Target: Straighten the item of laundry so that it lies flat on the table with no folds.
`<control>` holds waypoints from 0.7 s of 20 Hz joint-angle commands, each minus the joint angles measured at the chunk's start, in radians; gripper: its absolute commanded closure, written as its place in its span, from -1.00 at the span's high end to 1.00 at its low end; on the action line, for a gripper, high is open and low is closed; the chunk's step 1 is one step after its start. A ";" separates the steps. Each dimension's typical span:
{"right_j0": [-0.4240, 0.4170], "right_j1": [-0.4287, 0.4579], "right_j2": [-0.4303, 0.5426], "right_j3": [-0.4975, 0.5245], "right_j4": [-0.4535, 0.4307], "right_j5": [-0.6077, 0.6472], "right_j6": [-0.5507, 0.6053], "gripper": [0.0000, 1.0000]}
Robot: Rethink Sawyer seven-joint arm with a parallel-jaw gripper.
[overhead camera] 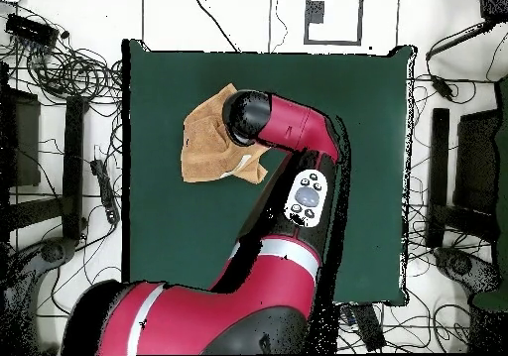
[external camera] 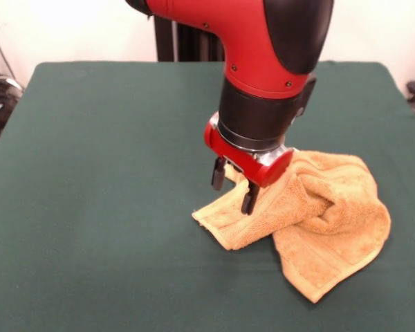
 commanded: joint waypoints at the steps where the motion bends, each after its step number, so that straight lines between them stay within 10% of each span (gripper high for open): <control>1: 0.026 0.055 0.125 0.124 0.035 0.125 0.197 1.00; 14: 0.025 0.078 0.134 0.190 0.025 -0.041 0.189 1.00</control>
